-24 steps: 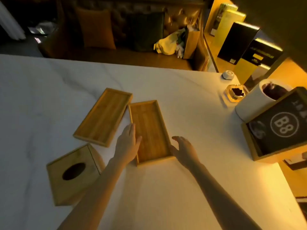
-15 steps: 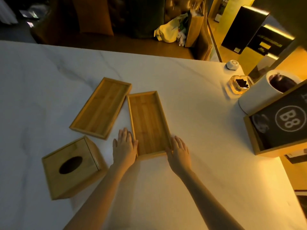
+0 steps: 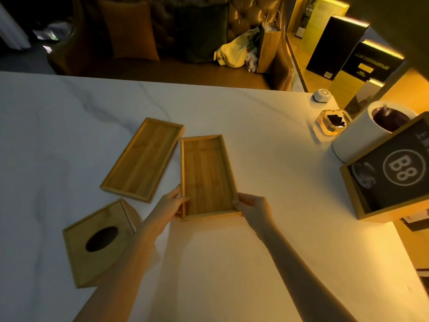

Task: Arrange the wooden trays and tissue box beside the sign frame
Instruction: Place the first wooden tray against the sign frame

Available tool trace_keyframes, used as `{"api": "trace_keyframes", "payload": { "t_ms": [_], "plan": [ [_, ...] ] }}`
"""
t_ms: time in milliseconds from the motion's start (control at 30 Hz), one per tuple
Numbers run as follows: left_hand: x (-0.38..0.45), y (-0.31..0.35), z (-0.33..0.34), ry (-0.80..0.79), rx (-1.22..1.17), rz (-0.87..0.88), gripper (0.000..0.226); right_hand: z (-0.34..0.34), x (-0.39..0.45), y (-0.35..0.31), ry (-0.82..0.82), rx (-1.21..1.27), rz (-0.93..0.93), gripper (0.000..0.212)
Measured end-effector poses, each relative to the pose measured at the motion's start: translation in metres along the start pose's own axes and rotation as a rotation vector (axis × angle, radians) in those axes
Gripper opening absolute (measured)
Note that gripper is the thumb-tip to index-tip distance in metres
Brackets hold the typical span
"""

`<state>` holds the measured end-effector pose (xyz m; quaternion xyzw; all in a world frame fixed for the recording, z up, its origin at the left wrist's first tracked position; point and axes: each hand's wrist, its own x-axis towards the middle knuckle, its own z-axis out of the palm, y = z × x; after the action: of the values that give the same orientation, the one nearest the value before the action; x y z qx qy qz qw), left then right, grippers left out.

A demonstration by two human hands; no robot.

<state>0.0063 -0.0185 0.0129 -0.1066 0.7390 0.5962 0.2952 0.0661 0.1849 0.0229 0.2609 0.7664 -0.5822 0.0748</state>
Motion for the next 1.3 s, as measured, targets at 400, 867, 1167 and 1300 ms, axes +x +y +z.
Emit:
{"api": "trace_keyframes", "payload": {
  "t_ms": [400,867,1167,1300],
  "plan": [
    [-0.033,0.035,0.002,-0.131,-0.140,0.038,0.055,-0.041,-0.020,-0.021,-0.049,0.232,0.044,0.031],
    [-0.052,0.065,0.101,-0.114,0.072,0.179,0.047,-0.129,-0.052,0.011,0.155,0.220,0.001,0.029],
    [-0.027,0.082,0.174,-0.121,0.140,0.166,0.045,-0.185,-0.032,0.029,0.251,0.168,0.068,0.028],
    [-0.011,0.087,0.200,-0.132,0.165,0.139,0.045,-0.202,-0.020,0.038,0.300,0.200,0.137,0.027]
  ]
}}
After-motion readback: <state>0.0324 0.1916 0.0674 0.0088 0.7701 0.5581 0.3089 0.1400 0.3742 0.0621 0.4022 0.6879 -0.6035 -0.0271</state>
